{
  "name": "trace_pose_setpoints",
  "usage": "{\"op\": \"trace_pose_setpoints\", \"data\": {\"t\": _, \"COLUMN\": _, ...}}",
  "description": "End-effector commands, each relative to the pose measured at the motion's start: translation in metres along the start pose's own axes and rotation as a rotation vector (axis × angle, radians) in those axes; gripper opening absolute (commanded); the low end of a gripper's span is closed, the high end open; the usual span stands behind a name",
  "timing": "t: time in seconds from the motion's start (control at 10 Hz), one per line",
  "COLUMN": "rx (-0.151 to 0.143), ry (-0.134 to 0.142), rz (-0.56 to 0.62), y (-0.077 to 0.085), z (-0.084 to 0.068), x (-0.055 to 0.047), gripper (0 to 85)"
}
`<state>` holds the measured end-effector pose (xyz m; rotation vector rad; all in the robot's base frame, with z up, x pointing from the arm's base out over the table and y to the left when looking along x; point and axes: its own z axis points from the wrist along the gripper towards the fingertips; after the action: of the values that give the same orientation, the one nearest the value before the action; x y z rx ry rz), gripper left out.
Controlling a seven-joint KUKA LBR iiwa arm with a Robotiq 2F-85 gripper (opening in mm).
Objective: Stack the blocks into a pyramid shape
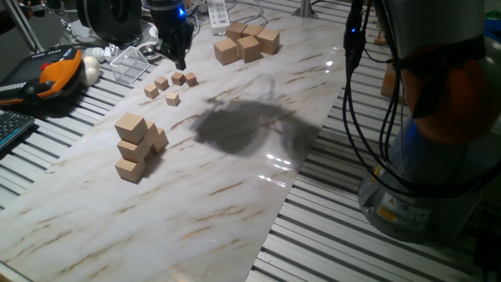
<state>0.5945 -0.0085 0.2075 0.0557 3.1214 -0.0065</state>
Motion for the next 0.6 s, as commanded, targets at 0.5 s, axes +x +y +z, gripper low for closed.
{"op": "trace_pose_setpoints", "data": {"t": 0.5, "rx": -0.003, "ry": 0.030, "rz": 0.016, "y": -0.0030, "z": 0.0068, "x": -0.0006, "gripper": 0.0}}
